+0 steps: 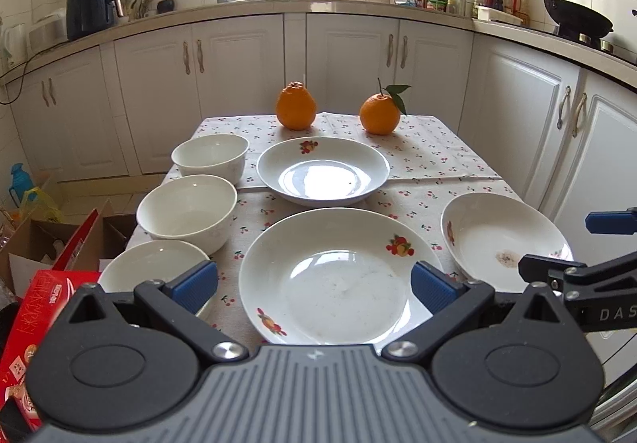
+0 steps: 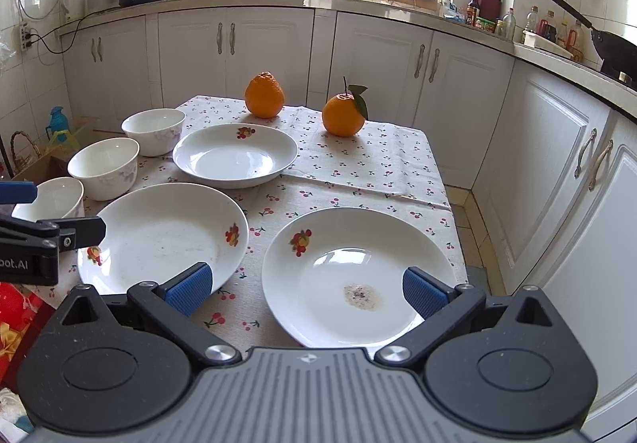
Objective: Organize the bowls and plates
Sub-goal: 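Reach the left gripper to the rim of the stained white plate and grasp it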
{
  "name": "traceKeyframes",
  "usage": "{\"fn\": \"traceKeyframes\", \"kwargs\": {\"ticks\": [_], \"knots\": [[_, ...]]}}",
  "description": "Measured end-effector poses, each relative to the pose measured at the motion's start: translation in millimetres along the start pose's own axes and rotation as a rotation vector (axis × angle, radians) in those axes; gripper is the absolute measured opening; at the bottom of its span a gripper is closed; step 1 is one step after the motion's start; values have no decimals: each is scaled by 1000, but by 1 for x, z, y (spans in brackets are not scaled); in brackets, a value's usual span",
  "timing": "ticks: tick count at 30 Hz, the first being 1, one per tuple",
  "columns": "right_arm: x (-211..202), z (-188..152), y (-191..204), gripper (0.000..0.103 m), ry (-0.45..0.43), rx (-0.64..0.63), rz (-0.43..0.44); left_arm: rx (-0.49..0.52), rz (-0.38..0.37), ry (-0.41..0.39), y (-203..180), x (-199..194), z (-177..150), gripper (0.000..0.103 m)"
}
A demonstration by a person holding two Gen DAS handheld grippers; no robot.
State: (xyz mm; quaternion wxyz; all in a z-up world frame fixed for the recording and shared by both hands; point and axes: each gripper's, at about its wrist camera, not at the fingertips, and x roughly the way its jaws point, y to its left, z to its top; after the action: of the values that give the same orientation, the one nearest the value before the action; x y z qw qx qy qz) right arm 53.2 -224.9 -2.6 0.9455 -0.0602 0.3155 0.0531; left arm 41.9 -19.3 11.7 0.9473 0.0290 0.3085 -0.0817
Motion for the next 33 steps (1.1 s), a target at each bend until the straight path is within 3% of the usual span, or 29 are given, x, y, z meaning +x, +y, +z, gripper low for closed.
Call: {"fn": "traceKeyframes", "kwargs": {"ticks": [11,20,27,33], "knots": [[12,-20,-44,103,27,-52,33,66,-110,34,-20,28,23,102],[32,-52,-72,103,149,4,63,182,-164,74,-46,52,27,102],[54,-63,-84,103,191,51,152,235,-251,119,-63,69,34,102],[65,-62,-86,103,199,21,197,342,-252,169,-87,90,40,102]]}}
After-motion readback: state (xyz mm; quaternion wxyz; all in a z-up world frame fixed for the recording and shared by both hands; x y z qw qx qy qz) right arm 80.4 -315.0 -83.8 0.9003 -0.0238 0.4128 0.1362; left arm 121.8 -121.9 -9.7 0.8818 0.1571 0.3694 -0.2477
